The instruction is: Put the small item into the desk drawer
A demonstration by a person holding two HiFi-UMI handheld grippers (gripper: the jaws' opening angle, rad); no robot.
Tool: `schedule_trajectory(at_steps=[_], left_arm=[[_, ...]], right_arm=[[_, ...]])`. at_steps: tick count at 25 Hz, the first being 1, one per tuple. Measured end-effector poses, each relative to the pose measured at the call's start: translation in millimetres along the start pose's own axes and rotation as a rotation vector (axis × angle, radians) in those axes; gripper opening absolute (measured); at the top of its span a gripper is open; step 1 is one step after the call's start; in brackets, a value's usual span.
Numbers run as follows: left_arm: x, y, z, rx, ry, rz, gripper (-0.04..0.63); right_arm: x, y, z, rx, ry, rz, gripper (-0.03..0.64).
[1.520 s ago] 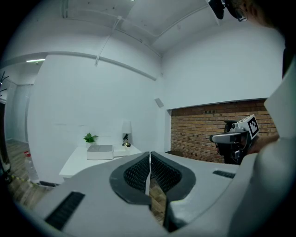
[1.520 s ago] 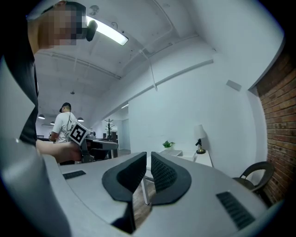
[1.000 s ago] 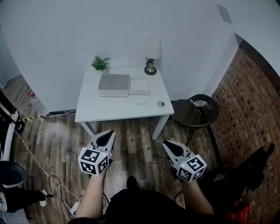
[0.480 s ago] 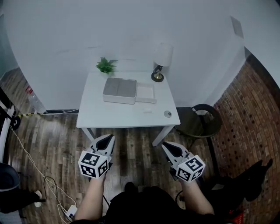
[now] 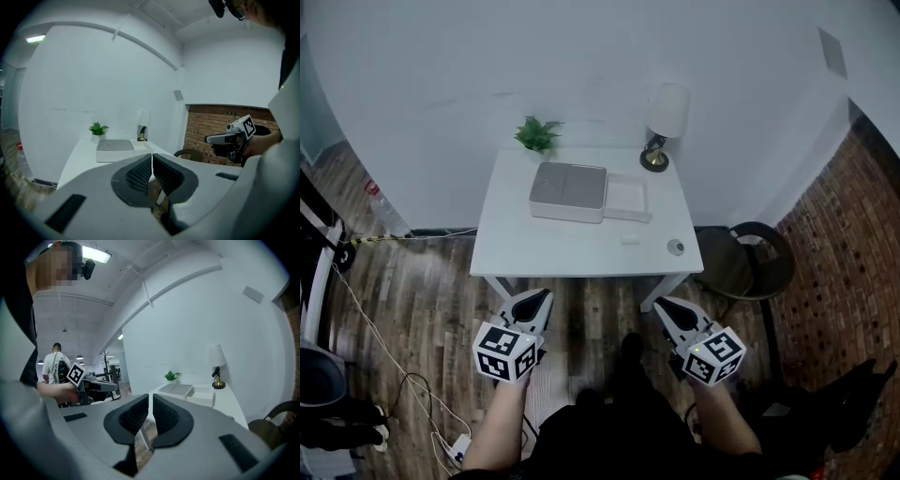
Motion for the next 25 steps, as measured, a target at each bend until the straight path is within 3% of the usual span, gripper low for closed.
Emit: schedule_trajectory(at_steps=[5,18,25], left_arm=[[37.6,-11.2,-12.9,0.005,-0.012,-0.034,0.017],[201.5,0.9,-78.4,0.038,-0.044,-0.056,0.017],[246.7,7.6,-88.9,-0.008,-0.02,-0.064,0.017]], right_arm=[[34.0,34.1,-10.1,0.013,0.024,-0.065,0.026],[83.3,202.3,-42.4,0.0,-0.005,-0.149,0.026],[101.9,240.4,-46.9,-0.036,-0.051,-0.211,0.026]])
Point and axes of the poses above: the fingertips, and each gripper's own axes: x forward along the fingers, y to its right, z out of its underside, the point moved 2 cm from there along -x, backward along the fingers, and after that the axes turned 2 degrees about -x, right-handed, at the moved point
